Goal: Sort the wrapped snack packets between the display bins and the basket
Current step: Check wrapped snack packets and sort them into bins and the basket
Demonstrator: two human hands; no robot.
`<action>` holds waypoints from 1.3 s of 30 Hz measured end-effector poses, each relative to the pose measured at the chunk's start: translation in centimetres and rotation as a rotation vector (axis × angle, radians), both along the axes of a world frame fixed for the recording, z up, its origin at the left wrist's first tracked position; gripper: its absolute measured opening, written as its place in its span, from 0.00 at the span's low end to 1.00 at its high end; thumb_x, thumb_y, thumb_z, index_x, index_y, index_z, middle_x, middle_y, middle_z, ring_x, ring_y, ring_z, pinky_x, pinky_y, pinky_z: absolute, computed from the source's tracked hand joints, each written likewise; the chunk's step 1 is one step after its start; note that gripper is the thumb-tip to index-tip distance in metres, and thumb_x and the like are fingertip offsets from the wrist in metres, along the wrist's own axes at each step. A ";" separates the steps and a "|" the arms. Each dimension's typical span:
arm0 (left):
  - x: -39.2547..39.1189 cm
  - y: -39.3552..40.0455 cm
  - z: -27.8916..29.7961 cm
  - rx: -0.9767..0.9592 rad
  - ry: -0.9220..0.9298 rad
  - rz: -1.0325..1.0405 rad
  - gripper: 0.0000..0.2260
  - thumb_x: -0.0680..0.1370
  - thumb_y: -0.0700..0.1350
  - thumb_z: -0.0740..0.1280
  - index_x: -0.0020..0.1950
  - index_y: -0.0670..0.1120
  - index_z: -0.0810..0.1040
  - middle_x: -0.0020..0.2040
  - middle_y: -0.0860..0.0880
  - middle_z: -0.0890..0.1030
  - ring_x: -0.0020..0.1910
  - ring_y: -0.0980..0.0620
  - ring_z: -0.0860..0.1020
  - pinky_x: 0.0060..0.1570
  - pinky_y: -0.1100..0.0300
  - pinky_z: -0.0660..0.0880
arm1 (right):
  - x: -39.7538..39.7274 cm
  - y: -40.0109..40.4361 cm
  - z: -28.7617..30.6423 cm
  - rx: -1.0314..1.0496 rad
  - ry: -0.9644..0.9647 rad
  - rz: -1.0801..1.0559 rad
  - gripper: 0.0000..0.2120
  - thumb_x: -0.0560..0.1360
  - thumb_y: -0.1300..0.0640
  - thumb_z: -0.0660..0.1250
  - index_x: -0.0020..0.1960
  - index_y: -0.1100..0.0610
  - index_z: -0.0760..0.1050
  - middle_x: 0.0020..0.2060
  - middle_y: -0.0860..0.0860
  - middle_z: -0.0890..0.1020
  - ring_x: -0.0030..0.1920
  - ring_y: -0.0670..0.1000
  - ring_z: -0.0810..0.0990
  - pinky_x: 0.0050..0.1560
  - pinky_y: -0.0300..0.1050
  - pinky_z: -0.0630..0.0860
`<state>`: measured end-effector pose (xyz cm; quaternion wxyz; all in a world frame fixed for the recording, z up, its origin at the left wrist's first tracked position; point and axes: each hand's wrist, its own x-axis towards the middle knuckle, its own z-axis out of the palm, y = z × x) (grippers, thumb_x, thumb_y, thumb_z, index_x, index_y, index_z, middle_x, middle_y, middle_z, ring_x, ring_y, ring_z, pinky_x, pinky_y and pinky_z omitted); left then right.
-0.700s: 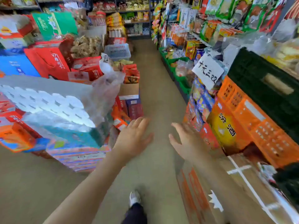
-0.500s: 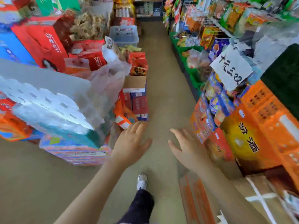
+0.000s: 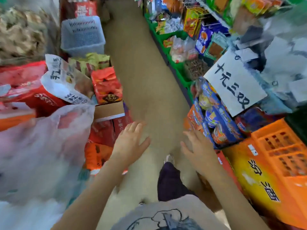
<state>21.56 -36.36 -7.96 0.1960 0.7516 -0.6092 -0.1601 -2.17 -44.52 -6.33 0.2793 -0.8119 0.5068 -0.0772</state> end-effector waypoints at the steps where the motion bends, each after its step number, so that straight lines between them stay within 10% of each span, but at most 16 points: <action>1: 0.7 -3.0 0.1 0.013 -0.013 -0.013 0.29 0.74 0.57 0.58 0.68 0.41 0.77 0.65 0.41 0.79 0.62 0.37 0.78 0.58 0.41 0.78 | 0.6 -2.7 -0.4 0.007 0.002 -0.018 0.18 0.79 0.57 0.70 0.67 0.63 0.76 0.62 0.60 0.77 0.65 0.62 0.75 0.64 0.54 0.70; 10: 6.7 -27.0 1.6 0.053 -0.056 0.055 0.26 0.75 0.56 0.59 0.66 0.42 0.75 0.62 0.41 0.81 0.59 0.37 0.80 0.52 0.40 0.80 | 9.0 -29.3 -0.7 -0.054 -0.003 0.124 0.21 0.76 0.49 0.61 0.61 0.62 0.79 0.51 0.60 0.79 0.51 0.64 0.81 0.52 0.59 0.80; 39: 49.8 -80.7 1.6 0.092 -0.039 0.491 0.24 0.81 0.54 0.65 0.75 0.46 0.70 0.73 0.48 0.73 0.70 0.44 0.73 0.65 0.45 0.72 | 55.0 -90.3 0.5 -0.040 0.063 0.467 0.17 0.83 0.50 0.62 0.69 0.55 0.74 0.63 0.50 0.75 0.63 0.53 0.74 0.59 0.49 0.72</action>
